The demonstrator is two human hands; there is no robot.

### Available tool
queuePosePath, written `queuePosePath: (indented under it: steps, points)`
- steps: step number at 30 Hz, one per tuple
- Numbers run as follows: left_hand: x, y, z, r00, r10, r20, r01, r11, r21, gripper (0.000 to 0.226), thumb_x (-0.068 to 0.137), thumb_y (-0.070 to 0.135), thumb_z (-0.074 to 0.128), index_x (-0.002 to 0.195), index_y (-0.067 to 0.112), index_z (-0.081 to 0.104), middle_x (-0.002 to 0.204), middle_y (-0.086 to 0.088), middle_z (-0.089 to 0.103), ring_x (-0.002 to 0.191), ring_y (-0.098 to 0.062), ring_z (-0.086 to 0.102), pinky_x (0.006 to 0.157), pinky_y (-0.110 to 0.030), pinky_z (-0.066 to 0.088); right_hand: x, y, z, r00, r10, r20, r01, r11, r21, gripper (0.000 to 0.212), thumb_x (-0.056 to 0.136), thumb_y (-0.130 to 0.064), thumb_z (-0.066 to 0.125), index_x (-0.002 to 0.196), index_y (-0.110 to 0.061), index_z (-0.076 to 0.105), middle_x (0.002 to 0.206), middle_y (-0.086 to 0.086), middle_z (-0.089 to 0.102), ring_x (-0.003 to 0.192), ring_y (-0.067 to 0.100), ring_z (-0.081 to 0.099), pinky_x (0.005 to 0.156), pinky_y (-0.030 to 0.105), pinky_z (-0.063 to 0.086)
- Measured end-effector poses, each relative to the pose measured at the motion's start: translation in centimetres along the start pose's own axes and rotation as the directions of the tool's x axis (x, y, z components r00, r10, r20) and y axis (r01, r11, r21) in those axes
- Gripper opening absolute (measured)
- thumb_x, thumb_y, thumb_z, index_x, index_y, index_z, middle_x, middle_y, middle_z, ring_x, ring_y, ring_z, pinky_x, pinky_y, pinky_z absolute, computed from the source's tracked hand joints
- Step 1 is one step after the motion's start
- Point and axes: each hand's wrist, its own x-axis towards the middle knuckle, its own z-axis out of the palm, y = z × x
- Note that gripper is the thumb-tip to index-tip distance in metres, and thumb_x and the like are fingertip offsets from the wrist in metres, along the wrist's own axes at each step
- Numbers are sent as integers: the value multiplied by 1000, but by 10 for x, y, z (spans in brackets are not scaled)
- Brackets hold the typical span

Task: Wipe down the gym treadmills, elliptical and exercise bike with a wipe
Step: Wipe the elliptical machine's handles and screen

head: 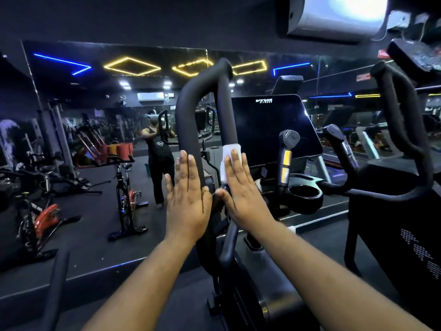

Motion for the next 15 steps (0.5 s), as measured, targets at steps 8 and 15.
queuePosePath:
  steps: [8,15]
  points:
    - [-2,4,2,999,6,-34,-6,1000,24,76,100,33,31,163,12,-7,170,-1,-19,158,-19,-10,127,-47,-6,36,2,-11,1000,16,-4,-16,992,125,83,102,-60,28,161,-13,-7,168,1,-21,155,18,-19,127,38,-3]
    - [-4,2,0,999,20,-28,-19,998,58,75,101,35,29,163,12,-7,170,-2,-17,158,-20,-9,127,-44,-9,43,-4,-13,990,90,-109,-54,954,294,64,110,-25,36,161,-10,0,170,2,-7,156,8,-6,127,26,5]
